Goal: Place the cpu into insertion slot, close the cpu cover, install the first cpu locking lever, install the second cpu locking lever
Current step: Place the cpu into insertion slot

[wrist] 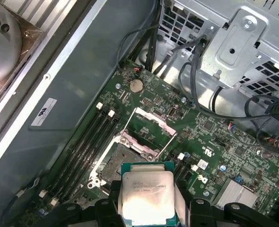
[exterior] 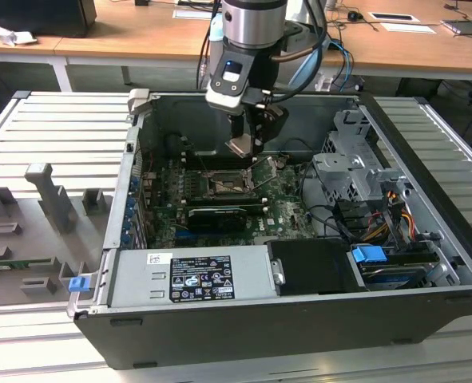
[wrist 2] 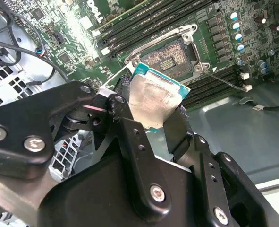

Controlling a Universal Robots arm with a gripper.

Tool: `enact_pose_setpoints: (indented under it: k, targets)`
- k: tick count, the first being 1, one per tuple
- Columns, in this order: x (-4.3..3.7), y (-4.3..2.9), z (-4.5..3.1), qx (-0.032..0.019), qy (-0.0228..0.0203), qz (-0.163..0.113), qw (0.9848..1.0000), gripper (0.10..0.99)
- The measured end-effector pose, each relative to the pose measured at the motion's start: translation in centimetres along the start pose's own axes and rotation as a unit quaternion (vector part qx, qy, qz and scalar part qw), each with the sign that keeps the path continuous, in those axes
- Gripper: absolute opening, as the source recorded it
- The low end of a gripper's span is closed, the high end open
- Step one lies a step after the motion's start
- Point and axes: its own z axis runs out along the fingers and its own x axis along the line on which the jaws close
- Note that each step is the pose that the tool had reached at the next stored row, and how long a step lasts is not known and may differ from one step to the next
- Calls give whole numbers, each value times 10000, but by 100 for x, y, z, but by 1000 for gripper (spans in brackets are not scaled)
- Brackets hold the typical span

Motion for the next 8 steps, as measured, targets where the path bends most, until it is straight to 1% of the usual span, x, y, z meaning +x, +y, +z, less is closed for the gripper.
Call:
enact_pose_setpoints:
  k: [8]
  targets:
    - [0, -1, 16, -3, -17, 205, 9998, 529]
